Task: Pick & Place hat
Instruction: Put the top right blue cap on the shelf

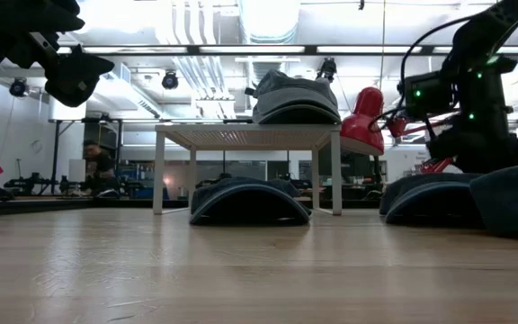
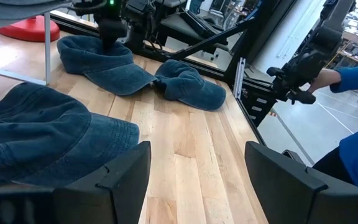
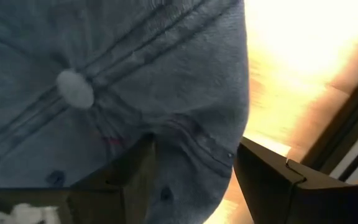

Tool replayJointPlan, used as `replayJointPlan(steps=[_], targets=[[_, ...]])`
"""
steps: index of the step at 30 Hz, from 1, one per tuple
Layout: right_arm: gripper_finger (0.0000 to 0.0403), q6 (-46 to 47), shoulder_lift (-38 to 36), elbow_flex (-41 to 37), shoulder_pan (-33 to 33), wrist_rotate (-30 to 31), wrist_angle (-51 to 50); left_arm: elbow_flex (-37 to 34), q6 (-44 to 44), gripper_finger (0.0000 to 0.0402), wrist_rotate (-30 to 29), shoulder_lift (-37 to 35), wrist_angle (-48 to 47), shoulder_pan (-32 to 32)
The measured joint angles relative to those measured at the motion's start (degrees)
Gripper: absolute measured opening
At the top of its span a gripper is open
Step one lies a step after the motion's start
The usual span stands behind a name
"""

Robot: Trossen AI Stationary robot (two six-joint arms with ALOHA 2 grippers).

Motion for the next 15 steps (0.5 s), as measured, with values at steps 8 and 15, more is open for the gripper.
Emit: replayJointPlan(steps=[8, 15], targets=[[0.0179, -1.09, 3.44, -1.93, 0.02, -0.40, 1.25, 0.01, -0.27, 0.0262, 0.00, -0.02, 0.02, -0.01], [0.0054, -2.95, 2.29, -2.08, 0.07, -0.50, 0.74, 0.00, -0.40, 0.0262, 0.01, 0.00, 0.02, 0.00]])
